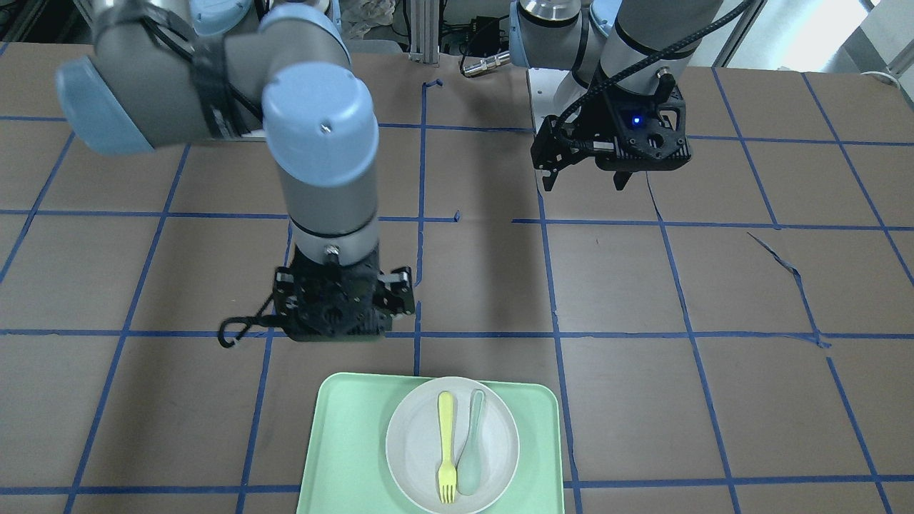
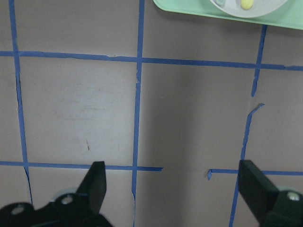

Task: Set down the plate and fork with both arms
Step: 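Reach the right gripper over the plate and grasp the yellow fork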

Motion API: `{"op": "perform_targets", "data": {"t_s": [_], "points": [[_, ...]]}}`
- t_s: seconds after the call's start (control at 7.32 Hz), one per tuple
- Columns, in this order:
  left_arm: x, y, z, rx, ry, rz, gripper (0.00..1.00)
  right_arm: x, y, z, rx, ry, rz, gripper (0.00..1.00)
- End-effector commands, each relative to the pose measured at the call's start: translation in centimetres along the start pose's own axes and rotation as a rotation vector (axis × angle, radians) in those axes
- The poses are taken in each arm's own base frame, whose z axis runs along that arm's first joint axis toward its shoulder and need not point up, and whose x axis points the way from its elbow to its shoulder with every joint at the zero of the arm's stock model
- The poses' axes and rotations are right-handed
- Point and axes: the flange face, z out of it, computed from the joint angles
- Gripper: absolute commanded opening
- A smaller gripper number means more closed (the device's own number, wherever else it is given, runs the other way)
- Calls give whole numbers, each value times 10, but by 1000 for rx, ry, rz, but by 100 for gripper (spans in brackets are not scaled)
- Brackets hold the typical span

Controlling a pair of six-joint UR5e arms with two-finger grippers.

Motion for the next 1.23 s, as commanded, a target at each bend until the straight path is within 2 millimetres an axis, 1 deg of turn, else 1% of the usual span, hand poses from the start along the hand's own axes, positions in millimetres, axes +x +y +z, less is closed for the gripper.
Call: {"op": "perform_targets", "data": {"t_s": [0.0,0.14,0.27,0.41,0.55,0.68,0.82,0.96,1.09], "points": [[1,1,0,0,1,0,100,-69,-50,78,20,-16,53,100],[1,1,0,0,1,0,100,-79,-57,103,9,-14,9,100],[0,0,0,-1,-1,0,100,-80,-52,126,-20,-6,-52,100],[0,0,0,-1,-1,-1,100,-80,-43,149,-46,-6,-62,94],[0,0,0,-1,-2,0,100,-87,-39,172,-38,-67,-49,85],[0,0,0,-1,-2,0,100,-87,-38,174,-36,-73,-47,80],[0,0,0,-1,-2,-1,100,-87,-36,178,-44,-70,-31,61],[0,0,0,-1,-2,-1,100,-89,-35,181,-55,-87,-27,48],[0,0,0,-1,-2,-1,100,-91,-32,184,-69,-110,-29,48]]}}
